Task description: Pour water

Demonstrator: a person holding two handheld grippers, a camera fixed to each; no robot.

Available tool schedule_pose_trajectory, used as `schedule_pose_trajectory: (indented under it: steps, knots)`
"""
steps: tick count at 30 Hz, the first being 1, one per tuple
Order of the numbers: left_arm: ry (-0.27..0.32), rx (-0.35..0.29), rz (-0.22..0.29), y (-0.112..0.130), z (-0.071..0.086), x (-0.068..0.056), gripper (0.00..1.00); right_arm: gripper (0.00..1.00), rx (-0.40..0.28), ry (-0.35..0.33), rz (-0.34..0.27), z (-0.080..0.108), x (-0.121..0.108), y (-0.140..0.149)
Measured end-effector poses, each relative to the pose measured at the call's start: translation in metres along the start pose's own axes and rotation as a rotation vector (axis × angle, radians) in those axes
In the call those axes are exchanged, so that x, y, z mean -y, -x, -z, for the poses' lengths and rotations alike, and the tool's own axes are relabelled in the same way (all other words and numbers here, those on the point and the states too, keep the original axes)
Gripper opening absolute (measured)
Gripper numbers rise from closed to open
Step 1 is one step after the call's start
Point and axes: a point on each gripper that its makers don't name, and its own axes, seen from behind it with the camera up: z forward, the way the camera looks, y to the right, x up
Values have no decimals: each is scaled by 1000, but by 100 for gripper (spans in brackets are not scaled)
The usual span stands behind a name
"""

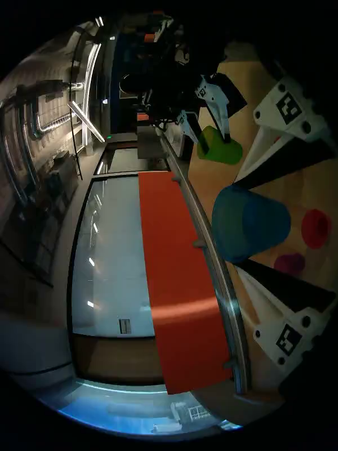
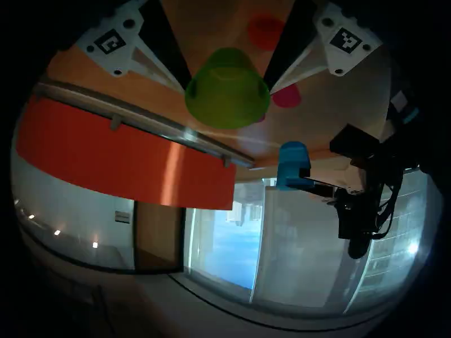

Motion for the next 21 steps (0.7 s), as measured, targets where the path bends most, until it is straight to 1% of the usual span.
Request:
schedule_pose_trajectory:
  steps: [10, 15, 21]
  knots:
    - [2, 0, -5, 0, 3, -1, 87, 90, -51, -14, 6, 0, 9, -17]
    - [0, 0, -4, 0, 3, 0, 87, 92, -64, -8, 7, -1, 9, -19]
    - [1, 1, -6, 0, 4, 2, 87, 92, -70, -19, 2, -4, 12, -20]
